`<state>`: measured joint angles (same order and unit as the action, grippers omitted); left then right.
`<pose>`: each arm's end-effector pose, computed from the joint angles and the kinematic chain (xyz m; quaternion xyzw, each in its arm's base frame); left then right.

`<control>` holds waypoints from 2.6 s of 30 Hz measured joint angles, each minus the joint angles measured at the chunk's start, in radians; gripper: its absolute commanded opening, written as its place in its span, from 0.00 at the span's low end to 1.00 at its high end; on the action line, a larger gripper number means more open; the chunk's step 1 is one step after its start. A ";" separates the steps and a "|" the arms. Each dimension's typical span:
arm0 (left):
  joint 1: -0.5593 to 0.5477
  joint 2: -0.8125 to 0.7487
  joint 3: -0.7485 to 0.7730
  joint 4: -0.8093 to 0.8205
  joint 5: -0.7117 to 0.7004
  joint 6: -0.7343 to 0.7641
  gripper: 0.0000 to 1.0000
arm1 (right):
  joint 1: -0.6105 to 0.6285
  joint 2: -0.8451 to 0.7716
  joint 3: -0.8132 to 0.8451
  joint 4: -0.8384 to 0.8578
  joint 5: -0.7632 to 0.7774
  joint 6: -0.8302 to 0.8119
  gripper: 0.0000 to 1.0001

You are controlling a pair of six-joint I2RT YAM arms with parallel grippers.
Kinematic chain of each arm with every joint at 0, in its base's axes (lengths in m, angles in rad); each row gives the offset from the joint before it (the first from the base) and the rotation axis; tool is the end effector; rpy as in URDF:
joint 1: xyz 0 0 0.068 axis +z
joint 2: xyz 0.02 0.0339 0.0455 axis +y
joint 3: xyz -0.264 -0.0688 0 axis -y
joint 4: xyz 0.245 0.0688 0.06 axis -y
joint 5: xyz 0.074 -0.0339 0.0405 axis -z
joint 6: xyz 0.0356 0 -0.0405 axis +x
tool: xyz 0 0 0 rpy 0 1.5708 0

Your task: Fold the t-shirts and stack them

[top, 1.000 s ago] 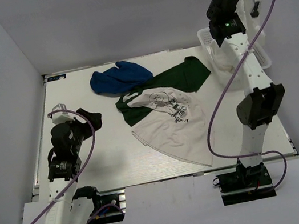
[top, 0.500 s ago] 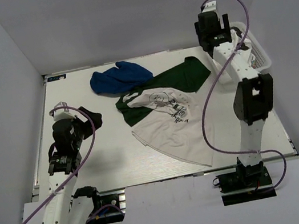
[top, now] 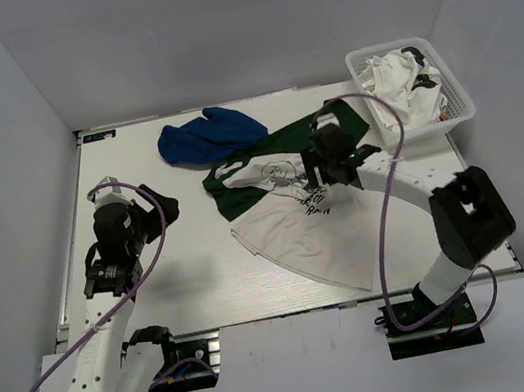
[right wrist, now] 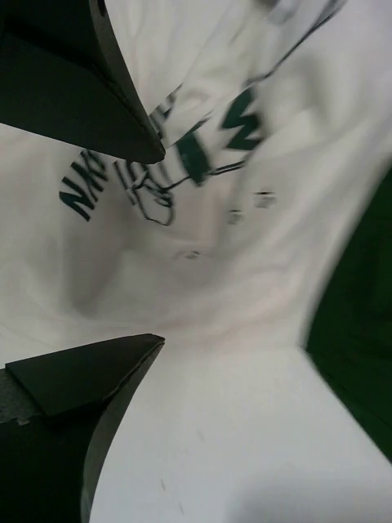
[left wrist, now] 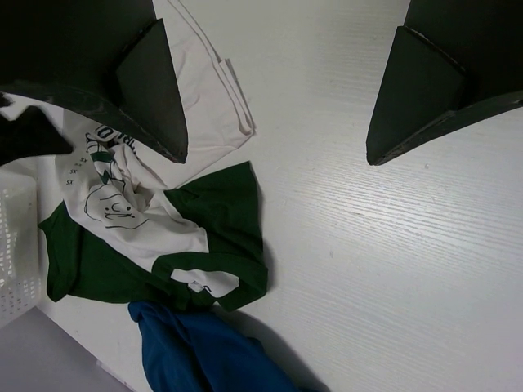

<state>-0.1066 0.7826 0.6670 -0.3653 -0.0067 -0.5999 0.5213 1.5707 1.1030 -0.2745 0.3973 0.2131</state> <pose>0.1793 -0.0189 0.2803 -0.2105 0.8288 -0.1766 0.4874 0.3056 0.1596 0.2484 -0.0592 0.8990 -0.0269 0.4332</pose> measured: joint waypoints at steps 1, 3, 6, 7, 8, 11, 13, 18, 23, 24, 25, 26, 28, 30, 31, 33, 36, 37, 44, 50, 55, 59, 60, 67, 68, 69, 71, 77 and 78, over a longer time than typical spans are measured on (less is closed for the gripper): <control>0.000 0.003 0.000 -0.001 0.001 -0.002 1.00 | 0.011 0.032 -0.036 -0.007 -0.013 0.008 0.90; 0.000 0.008 0.000 -0.001 0.004 -0.003 1.00 | 0.034 0.081 -0.092 -0.008 -0.031 0.014 0.90; 0.000 0.017 0.000 -0.002 0.007 -0.004 1.00 | 0.061 0.132 -0.123 0.017 -0.046 0.015 0.90; 0.000 0.020 0.000 -0.002 0.007 -0.004 1.00 | 0.067 0.144 -0.122 0.042 -0.053 0.015 0.83; 0.000 0.022 0.000 -0.002 0.007 -0.004 1.00 | 0.069 0.150 -0.121 0.068 -0.065 0.013 0.74; 0.000 0.023 0.000 -0.002 0.007 -0.006 1.00 | 0.075 0.174 -0.114 0.126 -0.110 0.016 0.11; 0.000 0.023 0.000 -0.003 0.007 -0.008 1.00 | 0.077 0.175 -0.111 0.140 -0.122 0.018 0.00; 0.000 0.025 0.000 -0.002 0.007 -0.010 1.00 | 0.075 0.097 -0.057 0.101 -0.085 0.021 0.00; 0.000 0.061 0.015 -0.004 0.006 -0.011 1.00 | 0.041 -0.063 0.154 0.113 -0.032 -0.018 0.00; 0.000 0.074 0.023 -0.005 0.006 -0.011 1.00 | 0.017 -0.078 0.230 0.106 -0.029 -0.032 0.00; 0.000 0.086 0.032 -0.007 0.005 -0.011 1.00 | -0.009 -0.078 0.316 0.101 -0.025 -0.044 0.00; 0.000 0.098 0.042 -0.008 0.003 -0.011 1.00 | -0.038 -0.069 0.400 0.106 -0.015 -0.058 0.00; 0.000 0.125 0.064 -0.007 0.001 -0.011 1.00 | -0.108 -0.023 0.613 0.077 0.010 -0.085 0.00; 0.000 0.153 0.085 -0.003 -0.002 -0.011 1.00 | -0.168 0.043 0.811 0.082 0.038 -0.116 0.00; 0.000 0.174 0.101 0.000 -0.002 -0.010 1.00 | -0.203 0.079 0.904 0.077 0.055 -0.131 0.00; 0.000 0.217 0.132 0.004 -0.006 -0.009 1.00 | -0.257 0.138 1.036 0.082 0.086 -0.152 0.00; 0.000 0.293 0.181 0.014 -0.009 0.001 1.00 | -0.341 0.216 1.141 0.113 0.132 -0.187 0.00; 0.000 0.320 0.198 0.014 -0.010 0.005 1.00 | -0.372 0.238 1.146 0.129 0.143 -0.197 0.00; 0.000 0.519 0.314 0.035 -0.016 0.031 1.00 | -0.517 0.389 1.089 0.161 0.138 -0.221 0.00; 0.000 0.739 0.470 0.026 -0.021 0.055 1.00 | -0.565 0.468 0.948 0.092 0.072 -0.129 0.90; 0.005 0.980 0.719 0.000 -0.045 0.088 1.00 | -0.552 0.453 0.903 0.026 -0.088 -0.080 0.90; 0.007 1.218 0.982 -0.055 -0.066 0.103 1.00 | -0.447 0.353 0.769 0.047 -0.205 -0.088 0.90; 0.007 1.285 1.055 -0.077 -0.068 0.106 1.00 | -0.406 0.341 0.749 0.061 -0.225 -0.095 0.90; 0.010 1.658 1.473 -0.188 -0.027 0.108 0.57 | -0.172 0.408 0.734 0.097 -0.352 -0.165 0.90; 0.010 1.686 1.492 -0.196 -0.013 0.104 0.41 | -0.156 0.433 0.741 0.097 -0.356 -0.170 0.90; 0.010 1.700 1.495 -0.198 0.000 0.108 0.27 | -0.140 0.468 0.753 0.097 -0.360 -0.174 0.90; 0.010 1.709 1.485 -0.190 0.023 0.108 0.00 | -0.115 0.536 0.773 0.091 -0.373 -0.190 0.90; 0.009 1.569 1.252 -0.092 0.065 0.133 0.00 | -0.051 0.723 0.838 0.069 -0.392 -0.227 0.90; 0.008 1.532 1.199 -0.079 0.074 0.143 0.00 | -0.039 0.747 0.848 0.064 -0.395 -0.226 0.90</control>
<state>-0.0986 2.3150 1.8660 -0.4438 0.0677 -0.4568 0.4824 2.3177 1.9511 -0.2108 0.0025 -0.0132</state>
